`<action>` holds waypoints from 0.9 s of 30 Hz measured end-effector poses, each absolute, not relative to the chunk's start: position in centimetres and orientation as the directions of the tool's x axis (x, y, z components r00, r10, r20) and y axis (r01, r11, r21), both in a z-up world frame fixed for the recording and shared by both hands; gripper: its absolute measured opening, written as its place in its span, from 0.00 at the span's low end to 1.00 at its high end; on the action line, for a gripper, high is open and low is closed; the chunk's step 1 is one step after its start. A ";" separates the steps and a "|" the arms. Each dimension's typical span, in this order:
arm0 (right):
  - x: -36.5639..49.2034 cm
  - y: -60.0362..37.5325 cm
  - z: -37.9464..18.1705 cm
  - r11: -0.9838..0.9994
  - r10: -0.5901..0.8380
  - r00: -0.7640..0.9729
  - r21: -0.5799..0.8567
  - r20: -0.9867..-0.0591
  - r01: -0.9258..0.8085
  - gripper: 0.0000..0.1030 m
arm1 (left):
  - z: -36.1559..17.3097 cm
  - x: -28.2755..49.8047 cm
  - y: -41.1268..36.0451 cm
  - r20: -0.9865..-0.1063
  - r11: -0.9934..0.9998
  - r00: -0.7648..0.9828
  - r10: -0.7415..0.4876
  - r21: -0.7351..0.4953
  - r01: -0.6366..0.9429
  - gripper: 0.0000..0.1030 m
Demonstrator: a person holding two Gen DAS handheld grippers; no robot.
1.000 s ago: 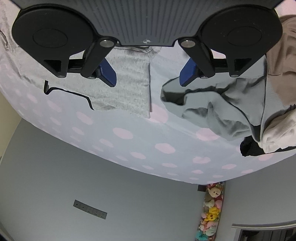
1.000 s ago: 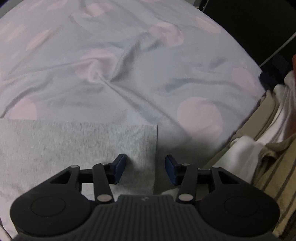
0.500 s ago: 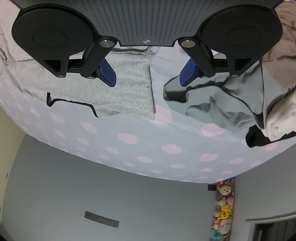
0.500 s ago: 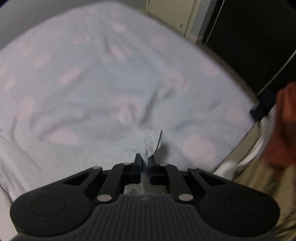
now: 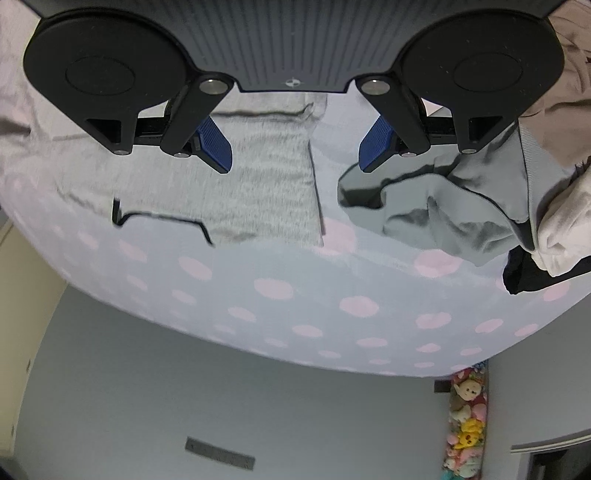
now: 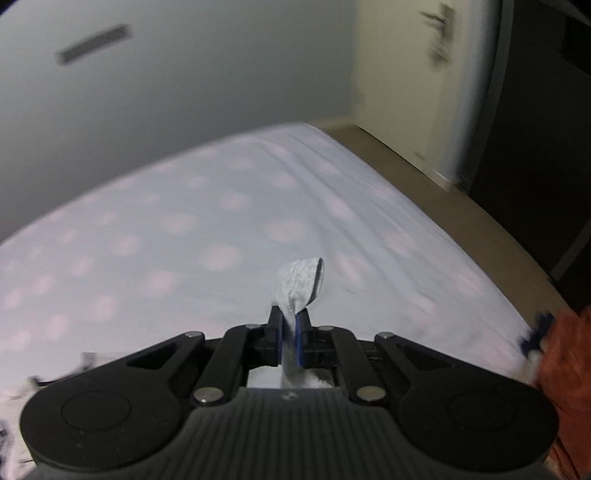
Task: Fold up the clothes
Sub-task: 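Fold the held shirt side over the body with the right tool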
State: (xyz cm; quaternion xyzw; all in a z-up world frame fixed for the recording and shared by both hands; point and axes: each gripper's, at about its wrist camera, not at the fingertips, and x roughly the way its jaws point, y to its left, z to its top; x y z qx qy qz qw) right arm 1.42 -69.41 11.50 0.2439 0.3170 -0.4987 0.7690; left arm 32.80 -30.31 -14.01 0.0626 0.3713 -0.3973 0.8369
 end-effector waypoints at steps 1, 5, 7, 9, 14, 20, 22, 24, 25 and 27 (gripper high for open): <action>3.2 -68.2 12.6 0.426 -0.606 0.337 0.063 -0.721 0.902 0.08 | -14.1 32.8 -30.3 -0.683 0.669 0.397 -0.613 -0.182 0.720 0.73; 10.0 -63.0 16.1 0.576 -0.555 0.463 0.082 -0.691 0.813 0.08 | -14.3 33.1 -30.0 -0.722 0.659 0.372 -0.584 -0.153 0.736 0.73; 13.2 -60.4 17.1 0.641 -0.521 0.515 0.086 -0.681 0.763 0.08 | -14.4 33.5 -29.5 -0.731 0.664 0.362 -0.579 -0.165 0.729 0.73; 16.2 -58.0 17.8 0.696 -0.485 0.557 0.088 -0.674 0.713 0.08 | -14.5 34.1 -29.0 -0.734 0.662 0.338 -0.589 -0.198 0.723 0.73; 23.0 -53.5 16.2 0.775 -0.389 0.605 0.109 -0.694 0.623 0.08 | -14.2 34.8 -28.3 -0.734 0.669 0.320 -0.598 -0.238 0.704 0.73; 30.3 -48.7 9.9 0.817 -0.245 0.617 0.183 -0.748 0.547 0.08 | -14.2 35.6 -27.6 -0.726 0.686 0.327 -0.605 -0.267 0.677 0.73; 32.3 -46.7 7.6 0.828 -0.212 0.614 0.194 -0.760 0.526 0.08 | -14.2 35.9 -27.4 -0.721 0.686 0.324 -0.613 -0.283 0.670 0.73; 34.0 -45.3 5.0 0.835 -0.184 0.605 0.202 -0.774 0.512 0.08 | -14.2 36.1 -27.3 -0.713 0.684 0.322 -0.623 -0.296 0.667 0.73; 35.0 -45.0 3.6 0.836 -0.170 0.600 0.208 -0.782 0.508 0.08 | -14.2 36.2 -27.3 -0.709 0.684 0.326 -0.626 -0.297 0.666 0.73; 36.5 -44.3 1.1 0.837 -0.133 0.592 0.230 -0.795 0.497 0.09 | -14.3 36.3 -27.4 -0.702 0.681 0.329 -0.631 -0.299 0.668 0.73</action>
